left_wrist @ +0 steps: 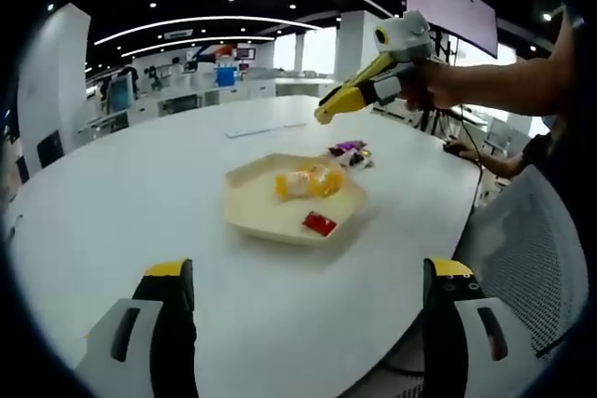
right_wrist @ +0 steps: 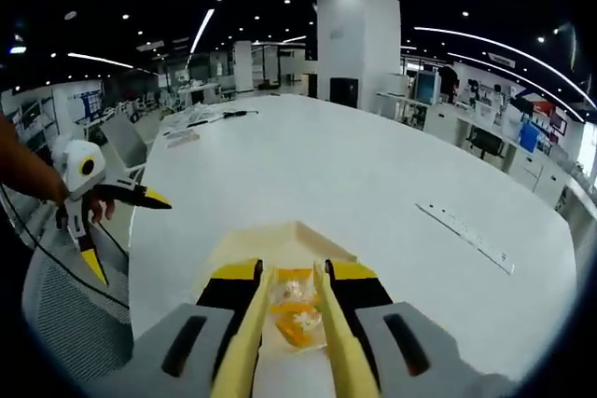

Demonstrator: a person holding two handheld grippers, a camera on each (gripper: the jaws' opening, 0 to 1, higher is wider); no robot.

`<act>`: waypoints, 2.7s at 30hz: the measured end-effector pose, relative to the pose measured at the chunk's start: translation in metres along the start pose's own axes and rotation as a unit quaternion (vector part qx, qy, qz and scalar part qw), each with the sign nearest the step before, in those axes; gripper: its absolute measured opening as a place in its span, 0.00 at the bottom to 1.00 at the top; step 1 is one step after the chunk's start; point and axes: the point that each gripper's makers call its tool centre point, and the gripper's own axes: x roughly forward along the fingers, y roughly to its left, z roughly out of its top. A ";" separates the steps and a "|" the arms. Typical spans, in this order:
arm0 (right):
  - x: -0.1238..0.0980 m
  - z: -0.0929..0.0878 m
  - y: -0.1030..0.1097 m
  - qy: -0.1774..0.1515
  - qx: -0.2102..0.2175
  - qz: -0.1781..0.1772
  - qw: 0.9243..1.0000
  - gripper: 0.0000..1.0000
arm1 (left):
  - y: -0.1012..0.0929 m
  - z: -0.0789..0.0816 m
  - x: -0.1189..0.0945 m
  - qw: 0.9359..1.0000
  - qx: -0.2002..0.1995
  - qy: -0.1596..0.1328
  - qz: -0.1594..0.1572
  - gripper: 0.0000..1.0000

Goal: Place the target food into the container with the food tongs after gripping and lifting it, then release it inside without dropping or visibly crushing the food.

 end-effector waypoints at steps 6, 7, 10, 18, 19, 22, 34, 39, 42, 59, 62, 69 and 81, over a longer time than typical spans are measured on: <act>-0.024 -0.019 -0.017 0.006 0.003 -0.013 1.000 0.26 | -0.001 0.001 0.000 1.000 0.004 -0.003 -0.002 0.99; -0.027 -0.021 -0.019 0.007 0.002 -0.015 1.000 0.26 | 0.000 0.000 0.001 1.000 0.003 -0.001 -0.001 0.99; -0.036 -0.025 -0.027 0.009 0.006 -0.023 1.000 0.26 | 0.001 -0.001 0.001 1.000 0.006 0.004 0.003 0.99; -0.057 -0.033 -0.048 -0.005 0.010 -0.052 0.999 0.26 | 0.005 0.004 -0.002 1.000 -0.004 -0.014 0.005 0.99; -0.059 -0.036 -0.050 -0.002 0.008 -0.056 0.998 0.26 | 0.005 0.005 -0.002 1.000 0.000 -0.017 0.006 0.99; -0.064 -0.043 -0.054 0.004 0.011 -0.063 0.998 0.26 | 0.006 0.007 -0.003 1.000 -0.001 -0.021 0.009 0.99; -0.074 -0.052 -0.068 0.008 0.026 -0.082 0.996 0.27 | 0.003 0.005 -0.001 1.000 -0.001 -0.019 0.001 0.99; -0.073 -0.053 -0.068 0.011 0.027 -0.083 0.996 0.27 | 0.003 0.005 -0.001 1.000 0.000 -0.017 0.002 0.99; -0.071 -0.054 -0.068 0.011 0.027 -0.084 0.996 0.27 | 0.003 0.004 -0.001 1.000 0.001 -0.016 0.003 0.99; -0.064 -0.051 -0.069 0.012 0.032 -0.089 0.995 0.27 | 0.004 0.004 -0.001 1.000 0.002 -0.015 0.005 0.99; -0.062 -0.050 -0.069 0.013 0.030 -0.086 0.996 0.27 | 0.005 0.004 -0.001 1.000 0.001 -0.017 0.005 0.99; -0.057 -0.047 -0.068 0.017 0.023 -0.081 0.996 0.27 | 0.004 0.004 -0.002 1.000 0.000 -0.017 0.004 0.99; -0.051 -0.047 -0.068 0.019 0.019 -0.077 0.997 0.27 | 0.005 0.003 -0.001 1.000 -0.001 -0.016 0.002 0.99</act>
